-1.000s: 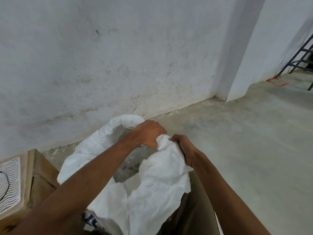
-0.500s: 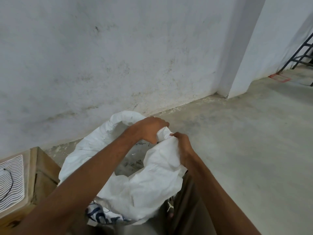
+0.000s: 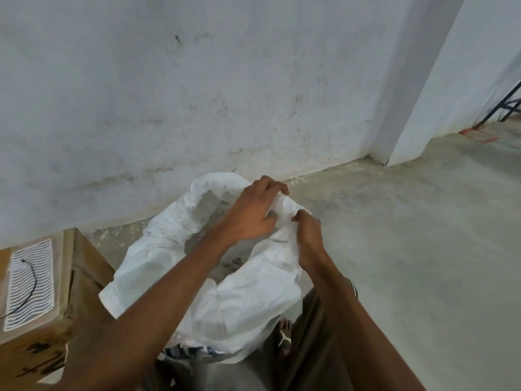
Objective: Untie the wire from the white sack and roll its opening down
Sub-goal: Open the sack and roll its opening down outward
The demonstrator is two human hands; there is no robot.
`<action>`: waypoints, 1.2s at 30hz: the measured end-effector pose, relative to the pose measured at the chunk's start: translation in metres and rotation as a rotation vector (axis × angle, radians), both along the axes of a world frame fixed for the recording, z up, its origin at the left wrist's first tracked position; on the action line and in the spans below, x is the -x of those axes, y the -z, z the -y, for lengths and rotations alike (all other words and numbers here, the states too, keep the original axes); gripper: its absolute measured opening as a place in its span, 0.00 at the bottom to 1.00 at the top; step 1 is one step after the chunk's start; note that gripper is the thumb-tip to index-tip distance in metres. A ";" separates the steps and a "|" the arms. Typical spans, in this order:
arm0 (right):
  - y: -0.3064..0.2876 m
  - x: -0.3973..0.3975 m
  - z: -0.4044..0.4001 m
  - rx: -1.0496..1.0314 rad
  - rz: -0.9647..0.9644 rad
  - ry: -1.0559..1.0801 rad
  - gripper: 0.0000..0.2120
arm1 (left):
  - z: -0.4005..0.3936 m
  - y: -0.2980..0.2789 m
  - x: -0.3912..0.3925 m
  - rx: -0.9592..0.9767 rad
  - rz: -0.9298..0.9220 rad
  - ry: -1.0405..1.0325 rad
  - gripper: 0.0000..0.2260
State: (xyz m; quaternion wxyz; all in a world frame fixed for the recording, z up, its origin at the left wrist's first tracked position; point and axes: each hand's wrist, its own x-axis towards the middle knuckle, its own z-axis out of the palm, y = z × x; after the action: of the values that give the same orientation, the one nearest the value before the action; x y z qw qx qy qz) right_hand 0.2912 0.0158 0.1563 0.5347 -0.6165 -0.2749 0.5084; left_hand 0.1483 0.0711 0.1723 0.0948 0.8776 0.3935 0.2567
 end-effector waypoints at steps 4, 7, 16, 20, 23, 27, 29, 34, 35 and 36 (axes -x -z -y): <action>-0.002 -0.002 -0.013 0.001 -0.274 -0.033 0.16 | 0.064 0.018 0.023 0.182 0.227 -0.087 0.22; -0.020 0.007 -0.008 0.004 -0.442 0.013 0.08 | 0.086 0.020 0.038 0.609 0.300 -0.046 0.30; -0.034 0.008 0.017 -0.068 -0.690 0.103 0.06 | 0.093 0.010 0.063 -0.115 0.075 -0.176 0.09; -0.032 0.005 0.029 -0.115 -0.178 0.062 0.37 | 0.092 0.017 0.074 -0.320 -0.064 -0.206 0.09; -0.012 0.000 0.046 -0.501 0.894 -0.220 0.47 | 0.095 0.014 0.080 -0.421 -0.118 -0.180 0.06; 0.002 0.004 0.048 -0.817 1.588 -0.514 0.29 | 0.095 -0.001 0.088 -0.420 -0.211 -0.066 0.05; -0.004 0.009 0.045 -0.807 1.649 -0.450 0.18 | 0.099 -0.008 0.090 -0.356 -0.183 -0.043 0.06; -0.015 0.007 0.035 -0.981 1.612 -0.315 0.11 | 0.126 -0.009 0.109 0.066 0.040 -0.101 0.26; -0.015 0.007 0.036 -0.989 1.610 -0.297 0.12 | 0.130 -0.005 0.115 0.089 -0.005 -0.116 0.32; -0.013 0.008 0.037 -0.993 1.619 -0.284 0.13 | 0.133 -0.001 0.121 0.090 -0.061 -0.126 0.34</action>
State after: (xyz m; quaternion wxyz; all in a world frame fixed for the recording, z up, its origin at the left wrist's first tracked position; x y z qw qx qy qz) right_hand 0.2836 -0.0212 0.1694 0.3160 -0.4448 -0.8171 -0.1862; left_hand 0.0275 -0.0614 0.1731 0.1061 0.8534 0.4618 0.2173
